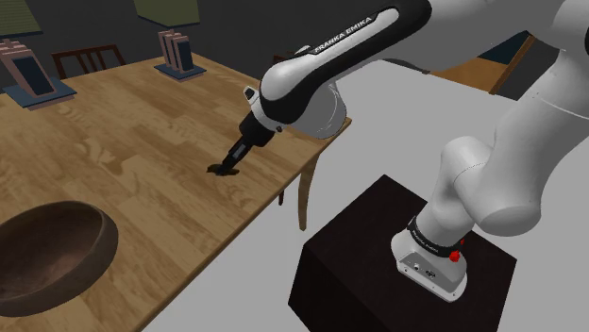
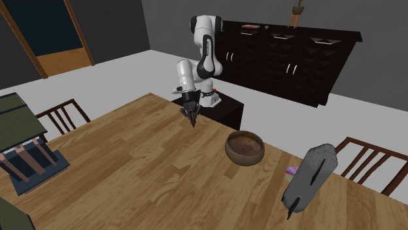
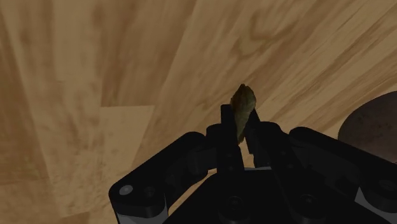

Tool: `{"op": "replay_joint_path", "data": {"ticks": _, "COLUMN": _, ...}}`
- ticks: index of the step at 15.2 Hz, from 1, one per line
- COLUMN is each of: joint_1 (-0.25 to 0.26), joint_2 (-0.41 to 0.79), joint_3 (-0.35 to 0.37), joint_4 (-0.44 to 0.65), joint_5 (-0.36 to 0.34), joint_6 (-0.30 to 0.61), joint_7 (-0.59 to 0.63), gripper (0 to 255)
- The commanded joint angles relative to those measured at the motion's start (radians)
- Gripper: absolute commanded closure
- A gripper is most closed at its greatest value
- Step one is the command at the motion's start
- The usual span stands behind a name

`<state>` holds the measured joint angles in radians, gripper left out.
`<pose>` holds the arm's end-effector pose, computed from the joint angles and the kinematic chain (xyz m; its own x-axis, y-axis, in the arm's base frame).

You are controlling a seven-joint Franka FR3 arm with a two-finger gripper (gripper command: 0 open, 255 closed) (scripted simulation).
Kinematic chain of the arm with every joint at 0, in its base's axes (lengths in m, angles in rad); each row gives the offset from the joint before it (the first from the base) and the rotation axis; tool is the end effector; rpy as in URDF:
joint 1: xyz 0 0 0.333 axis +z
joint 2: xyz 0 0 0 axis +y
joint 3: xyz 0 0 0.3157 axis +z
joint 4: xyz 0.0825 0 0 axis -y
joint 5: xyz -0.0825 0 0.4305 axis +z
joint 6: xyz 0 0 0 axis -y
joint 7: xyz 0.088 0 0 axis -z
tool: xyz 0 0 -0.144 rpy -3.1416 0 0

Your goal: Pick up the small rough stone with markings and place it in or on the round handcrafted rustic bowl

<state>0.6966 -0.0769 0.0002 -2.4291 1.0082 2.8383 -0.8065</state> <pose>0.4466 0.3285 0.3097 0.7440 0.3962 0.5380 0.6106 -0.7303 -0.3065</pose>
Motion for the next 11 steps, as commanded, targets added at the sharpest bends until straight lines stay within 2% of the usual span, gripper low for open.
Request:
{"op": "replay_joint_path", "data": {"ticks": 1, "joint_1": -0.007, "joint_2": -0.019, "joint_3": 0.002, "joint_4": 0.002, "joint_5": -0.055, "joint_6": -0.015, "joint_7": 0.053, "gripper": 255}}
{"op": "replay_joint_path", "data": {"ticks": 11, "joint_1": -0.055, "joint_2": -0.11, "joint_3": 0.019, "joint_4": 0.026, "joint_5": -0.254, "joint_6": -0.11, "joint_7": 0.248, "gripper": 255}}
